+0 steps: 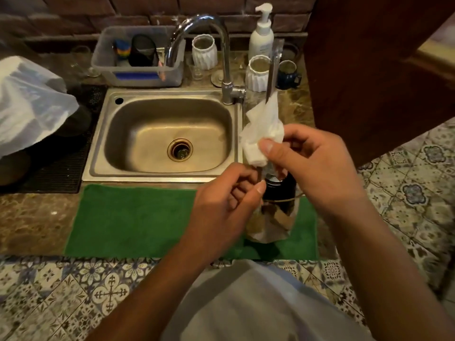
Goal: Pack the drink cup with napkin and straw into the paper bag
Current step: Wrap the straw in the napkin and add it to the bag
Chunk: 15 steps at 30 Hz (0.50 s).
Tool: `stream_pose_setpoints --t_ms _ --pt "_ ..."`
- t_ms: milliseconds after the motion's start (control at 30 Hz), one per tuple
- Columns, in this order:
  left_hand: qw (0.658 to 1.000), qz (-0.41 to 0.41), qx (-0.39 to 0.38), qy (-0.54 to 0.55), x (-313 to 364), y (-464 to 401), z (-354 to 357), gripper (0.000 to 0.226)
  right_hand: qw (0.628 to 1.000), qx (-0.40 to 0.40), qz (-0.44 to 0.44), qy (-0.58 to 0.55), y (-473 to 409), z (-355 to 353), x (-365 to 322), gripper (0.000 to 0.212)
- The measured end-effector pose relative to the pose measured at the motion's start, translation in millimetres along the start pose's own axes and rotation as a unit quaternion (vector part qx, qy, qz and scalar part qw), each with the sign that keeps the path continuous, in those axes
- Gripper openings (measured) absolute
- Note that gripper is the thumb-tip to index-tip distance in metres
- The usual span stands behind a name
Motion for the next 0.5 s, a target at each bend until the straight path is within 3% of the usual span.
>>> stream_pose_setpoints --t_ms 133,233,367,500 --pt "0.989 -0.097 0.081 0.083 2 -1 23 0.018 0.997 0.049 -0.018 -0.058 -3 -40 -7 0.011" --pt "0.982 -0.127 0.142 0.011 -14 0 32 0.023 0.988 0.101 -0.026 -0.111 -3 -66 -9 0.015" --pt "0.971 -0.191 0.097 -0.106 -37 -7 47 0.043 0.977 0.159 -0.04 -0.134 -3 -90 -5 0.016" --pt "0.963 -0.234 0.006 -0.135 -49 -17 49 0.072 0.972 0.194 -0.055 -0.123 0 -99 1 0.007"
Point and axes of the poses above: each hand's wrist, its own y-axis away from the middle knuckle, its own z-axis out of the palm, x = y × z, the point moved 3 cm from there along -y, towards the middle knuckle, and after that the axes turned 8 degrees about -y, right-handed, at the moved point
